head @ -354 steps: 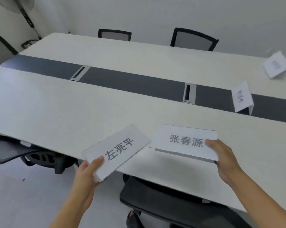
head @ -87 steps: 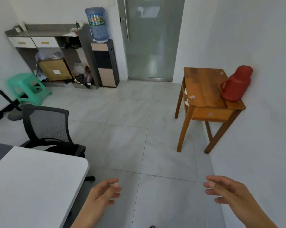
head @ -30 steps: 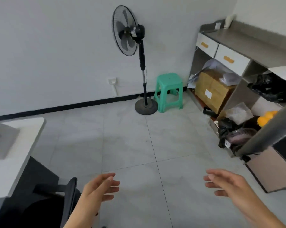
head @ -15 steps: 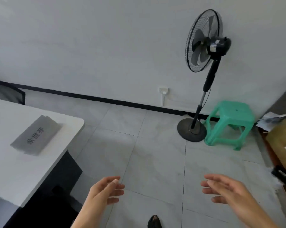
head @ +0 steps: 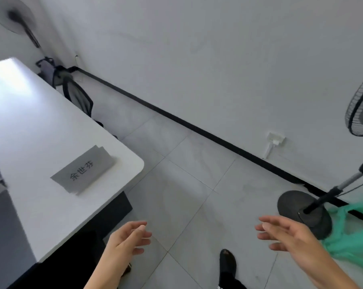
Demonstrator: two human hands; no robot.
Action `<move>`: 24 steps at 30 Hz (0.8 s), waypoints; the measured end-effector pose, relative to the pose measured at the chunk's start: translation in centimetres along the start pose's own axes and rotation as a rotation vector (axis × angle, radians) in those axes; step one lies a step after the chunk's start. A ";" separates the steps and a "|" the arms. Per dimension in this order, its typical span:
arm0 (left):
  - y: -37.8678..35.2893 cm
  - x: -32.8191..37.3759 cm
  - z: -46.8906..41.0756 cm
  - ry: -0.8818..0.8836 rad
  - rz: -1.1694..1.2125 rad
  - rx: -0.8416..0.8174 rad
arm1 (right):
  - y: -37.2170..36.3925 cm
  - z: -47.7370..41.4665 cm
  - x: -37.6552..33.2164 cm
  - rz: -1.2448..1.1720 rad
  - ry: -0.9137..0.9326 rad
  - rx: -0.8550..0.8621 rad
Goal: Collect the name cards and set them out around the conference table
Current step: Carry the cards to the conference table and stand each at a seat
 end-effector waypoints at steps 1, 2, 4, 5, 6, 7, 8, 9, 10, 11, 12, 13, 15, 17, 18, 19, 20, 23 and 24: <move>-0.5 0.7 -0.8 0.015 0.015 0.018 | 0.1 -2.6 -0.6 0.003 0.008 -0.036; -1.1 1.7 -1.5 0.025 0.030 0.032 | 0.1 -5.1 -1.3 0.009 0.017 -0.072; -2.1 4.0 -2.8 0.019 0.051 0.051 | -0.3 -9.9 -3.0 0.035 0.035 -0.145; -2.4 5.2 -3.3 0.010 0.065 0.063 | -0.7 -12.1 -3.9 0.045 0.043 -0.187; -2.4 6.1 -3.9 0.002 0.088 0.088 | -1.2 -14.4 -4.8 0.056 0.052 -0.229; -2.3 6.8 -4.5 0.004 0.117 0.125 | -1.8 -16.6 -5.7 0.071 0.062 -0.269; -2.1 7.1 -4.8 0.016 0.144 0.168 | -2.5 -18.5 -6.6 0.093 0.071 -0.310; -1.8 7.2 -5.0 0.029 0.175 0.211 | -3.5 -20.2 -7.6 0.116 0.080 -0.357; -1.3 7.1 -5.0 0.044 0.211 0.252 | -4.5 -21.6 -8.5 0.131 0.090 -0.405; -0.8 6.9 -5.2 0.062 0.244 0.287 | -5.7 -23.0 -9.3 0.145 0.099 -0.448; -0.3 6.5 -5.4 0.087 0.268 0.320 | -6.9 -24.2 -9.9 0.162 0.107 -0.484; 0.3 6.1 -5.6 0.114 0.286 0.350 | -8.1 -25.3 -10.5 0.178 0.113 -0.515; 1.7 5.3 -6.4 0.164 0.325 0.406 | -10.8 -27.3 -11.5 0.202 0.116 -0.577; 3.4 4.8 -7.6 0.194 0.363 0.448 | -13.9 -29.1 -12.3 0.232 0.117 -0.626; 4.4 4.7 -8.4 0.199 0.380 0.465 | -15.5 -29.8 -12.6 0.243 0.118 -0.645; 5.5 4.8 -9.3 0.197 0.396 0.481 | -17.0 -30.5 -13.0 0.250 0.123 -0.659; 6.7 4.9 -10.2 0.196 0.413 0.495 | -18.6 -31.1 -13.4 0.257 0.129 -0.671; 10.8 6.0 -13.1 0.192 0.450 0.511 | -23.4 -33.1 -15.1 0.289 0.140 -0.701; 12.3 6.4 -14.1 0.186 0.447 0.513 | -24.9 -33.7 -15.7 0.298 0.140 -0.711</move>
Point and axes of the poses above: each hand's wrist, its own z-axis away from the middle knuckle, its own y-axis out of the back of the hand, x = y × z, the point moved 3 cm from there along -z, towards the middle knuckle, and after that the axes turned 10 degrees about y, right-handed, at the moved point
